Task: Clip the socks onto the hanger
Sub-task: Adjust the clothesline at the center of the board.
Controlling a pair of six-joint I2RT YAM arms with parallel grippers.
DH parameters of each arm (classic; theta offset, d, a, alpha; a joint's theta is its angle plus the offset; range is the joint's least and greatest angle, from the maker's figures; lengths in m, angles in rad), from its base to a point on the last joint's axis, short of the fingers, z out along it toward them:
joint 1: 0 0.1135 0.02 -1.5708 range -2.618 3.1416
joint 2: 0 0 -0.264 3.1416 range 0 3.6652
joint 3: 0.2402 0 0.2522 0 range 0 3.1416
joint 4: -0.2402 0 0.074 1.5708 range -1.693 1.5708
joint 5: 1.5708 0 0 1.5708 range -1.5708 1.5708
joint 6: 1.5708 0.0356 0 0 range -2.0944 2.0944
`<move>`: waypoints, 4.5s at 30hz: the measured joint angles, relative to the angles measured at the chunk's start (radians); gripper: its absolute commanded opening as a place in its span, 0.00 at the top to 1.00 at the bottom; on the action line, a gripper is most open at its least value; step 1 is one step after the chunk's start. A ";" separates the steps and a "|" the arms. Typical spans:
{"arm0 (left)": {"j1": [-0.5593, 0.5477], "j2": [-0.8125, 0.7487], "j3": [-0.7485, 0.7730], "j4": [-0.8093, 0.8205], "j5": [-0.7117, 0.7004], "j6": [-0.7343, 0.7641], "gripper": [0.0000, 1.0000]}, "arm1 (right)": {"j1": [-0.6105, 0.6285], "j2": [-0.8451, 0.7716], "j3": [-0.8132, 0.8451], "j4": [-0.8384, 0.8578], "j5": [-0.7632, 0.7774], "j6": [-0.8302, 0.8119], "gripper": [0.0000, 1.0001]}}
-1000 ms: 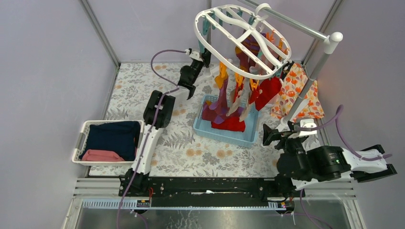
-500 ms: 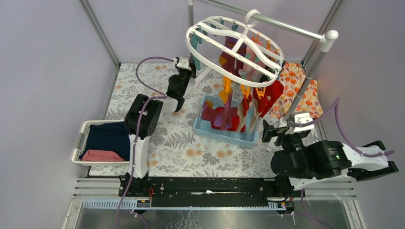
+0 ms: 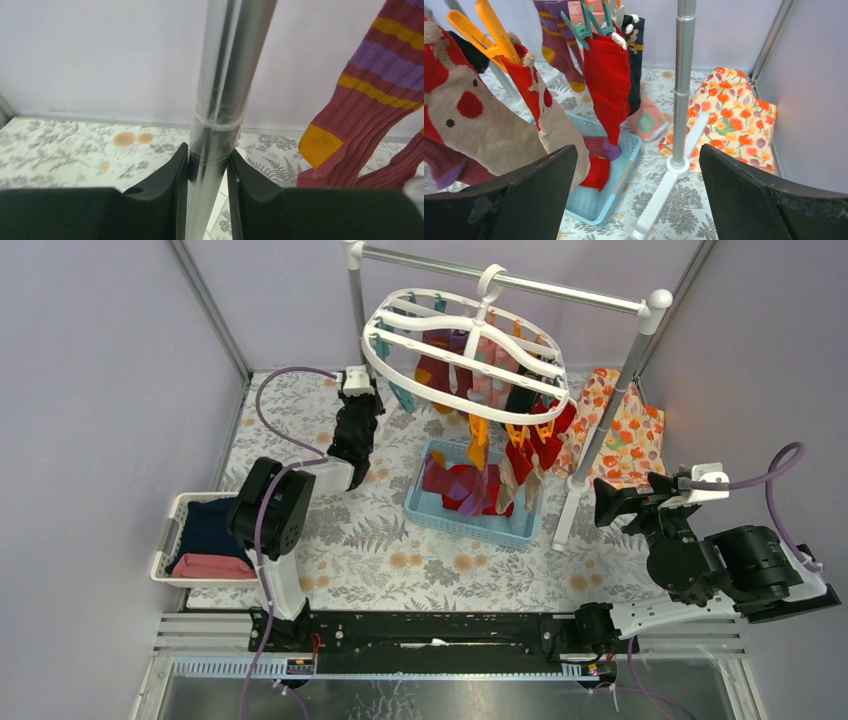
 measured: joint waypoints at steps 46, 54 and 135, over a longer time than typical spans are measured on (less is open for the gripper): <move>0.171 -0.812 -0.449 -0.380 0.411 -0.525 0.01 | 0.970 0.726 1.232 -0.100 0.002 -0.761 0.00; 0.174 -0.892 -0.450 -0.455 0.510 -0.537 0.01 | 0.961 0.442 0.633 0.688 -0.085 -1.204 0.00; 0.215 -1.143 -0.335 -1.025 0.818 -0.324 0.01 | -1.767 0.550 -0.472 1.397 -1.615 -0.326 0.84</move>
